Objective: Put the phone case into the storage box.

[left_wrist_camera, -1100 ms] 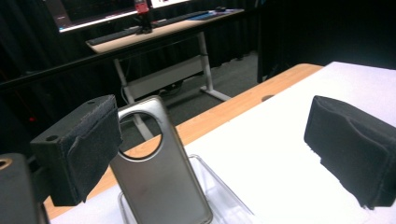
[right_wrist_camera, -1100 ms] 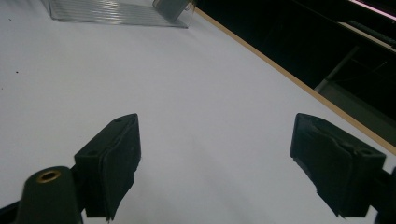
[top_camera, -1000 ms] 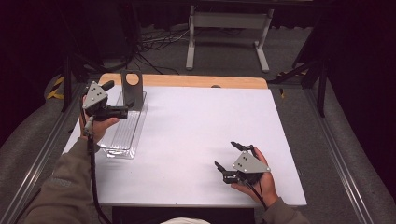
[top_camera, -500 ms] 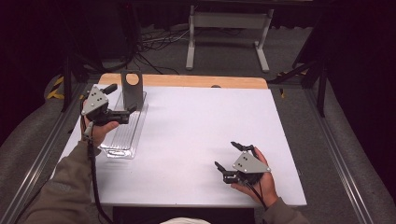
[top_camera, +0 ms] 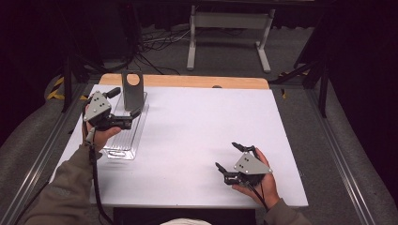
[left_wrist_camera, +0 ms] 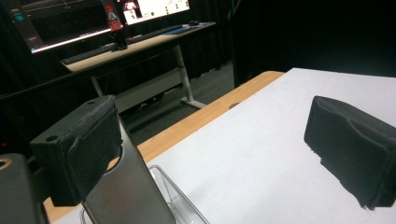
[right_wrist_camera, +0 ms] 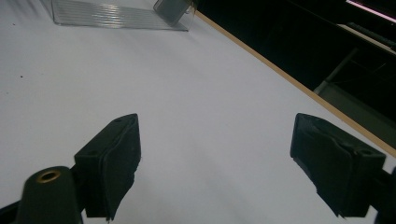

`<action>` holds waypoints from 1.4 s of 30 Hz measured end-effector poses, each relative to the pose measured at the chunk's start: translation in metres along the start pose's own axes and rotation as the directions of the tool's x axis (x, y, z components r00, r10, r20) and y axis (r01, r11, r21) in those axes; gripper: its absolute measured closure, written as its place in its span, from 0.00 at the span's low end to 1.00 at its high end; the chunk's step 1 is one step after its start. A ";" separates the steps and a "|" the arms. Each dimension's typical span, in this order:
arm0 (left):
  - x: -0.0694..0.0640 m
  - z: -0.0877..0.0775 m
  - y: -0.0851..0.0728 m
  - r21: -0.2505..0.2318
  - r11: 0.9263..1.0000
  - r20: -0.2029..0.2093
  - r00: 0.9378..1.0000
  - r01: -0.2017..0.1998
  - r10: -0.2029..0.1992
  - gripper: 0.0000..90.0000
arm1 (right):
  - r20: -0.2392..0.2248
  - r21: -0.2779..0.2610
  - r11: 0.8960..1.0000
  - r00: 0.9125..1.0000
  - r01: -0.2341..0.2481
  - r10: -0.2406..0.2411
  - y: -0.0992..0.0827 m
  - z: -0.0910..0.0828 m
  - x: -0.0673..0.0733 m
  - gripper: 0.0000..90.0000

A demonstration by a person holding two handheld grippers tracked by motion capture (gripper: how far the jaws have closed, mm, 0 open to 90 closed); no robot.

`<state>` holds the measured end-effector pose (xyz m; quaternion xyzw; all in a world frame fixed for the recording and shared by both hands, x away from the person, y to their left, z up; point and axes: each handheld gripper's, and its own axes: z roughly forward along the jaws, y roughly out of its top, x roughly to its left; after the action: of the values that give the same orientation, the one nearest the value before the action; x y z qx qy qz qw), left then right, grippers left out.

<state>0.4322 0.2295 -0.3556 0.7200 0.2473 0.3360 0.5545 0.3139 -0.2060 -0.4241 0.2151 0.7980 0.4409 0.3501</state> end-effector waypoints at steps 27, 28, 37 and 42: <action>-0.026 -0.012 0.007 -0.048 0.999 0.069 0.997 -0.019 0.022 0.06 | 0.000 0.001 1.000 1.000 -0.005 0.005 0.000 -0.001 -0.003 0.19; -0.026 -0.015 0.007 -0.057 0.998 0.075 0.997 -0.008 0.012 0.06 | 0.000 -0.005 1.000 1.000 -0.017 0.017 0.001 -0.002 -0.004 0.19; -0.030 -0.025 0.006 -0.079 0.997 0.107 0.994 0.022 -0.013 0.06 | -0.008 -0.003 0.999 0.999 -0.054 0.054 -0.001 -0.001 -0.008 0.19; -0.037 -0.025 0.005 -0.067 0.998 0.116 0.993 0.002 0.006 0.06 | -0.016 0.011 0.999 0.999 -0.050 0.050 -0.004 0.004 -0.007 0.19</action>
<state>0.3885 0.2169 -0.3547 0.7195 0.2025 0.3025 0.5914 0.3212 -0.2101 -0.4261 0.2332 0.7976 0.4471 0.3311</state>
